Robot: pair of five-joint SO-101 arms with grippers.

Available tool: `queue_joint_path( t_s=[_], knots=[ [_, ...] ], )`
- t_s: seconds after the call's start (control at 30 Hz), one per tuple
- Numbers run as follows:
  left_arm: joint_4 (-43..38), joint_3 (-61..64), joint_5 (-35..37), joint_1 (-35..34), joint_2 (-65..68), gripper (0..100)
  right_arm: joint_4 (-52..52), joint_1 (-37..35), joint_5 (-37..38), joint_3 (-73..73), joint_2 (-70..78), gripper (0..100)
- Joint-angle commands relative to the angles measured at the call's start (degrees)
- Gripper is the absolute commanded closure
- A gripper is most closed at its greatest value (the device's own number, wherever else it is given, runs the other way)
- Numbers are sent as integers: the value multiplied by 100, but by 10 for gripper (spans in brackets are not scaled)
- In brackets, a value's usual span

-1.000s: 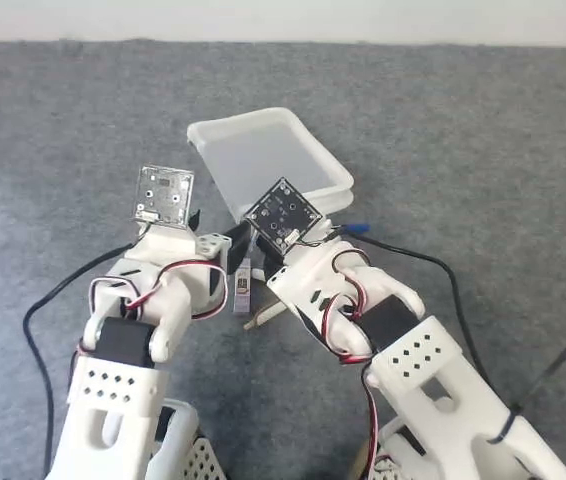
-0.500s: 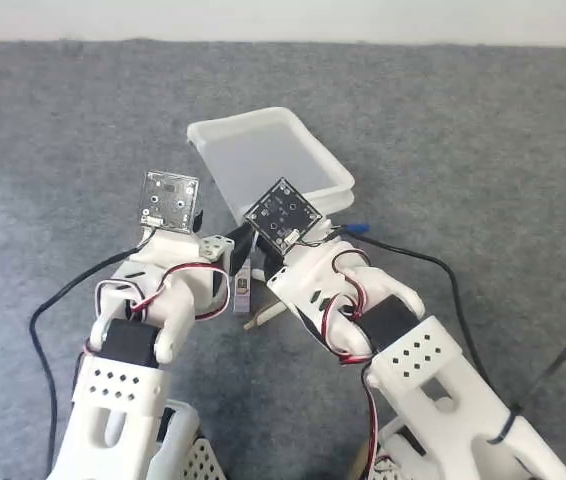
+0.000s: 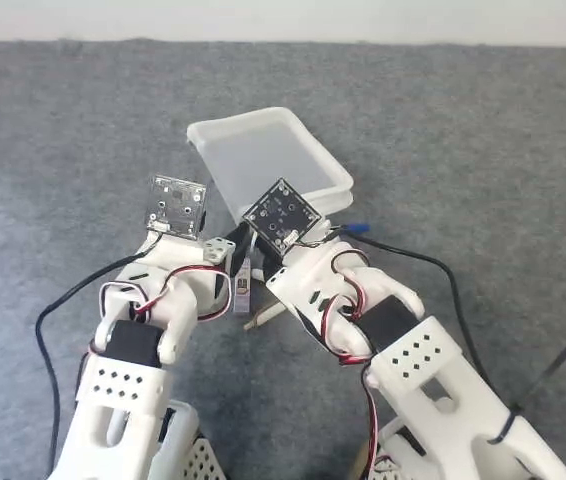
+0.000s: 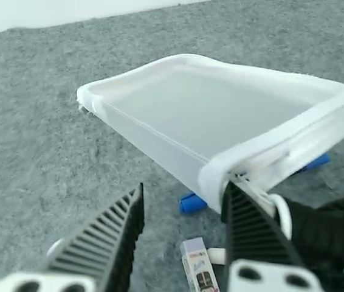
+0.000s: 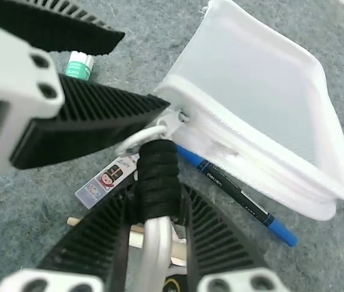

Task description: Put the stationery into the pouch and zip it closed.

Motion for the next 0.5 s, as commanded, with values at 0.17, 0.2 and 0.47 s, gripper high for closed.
queue_joint_path(
  t_s=[0.17, 0.2, 0.47],
  knots=[
    [-158, -110, -88, -484, 26, 911, 119, -13, -44, -70, -303, 992],
    [-158, -110, -88, -492, 18, 931, 127, -4, -35, -79, -303, 992],
    [-62, -242, -62, -756, 9, 989, 127, 171, -35, -79, -303, 992]
  ],
)
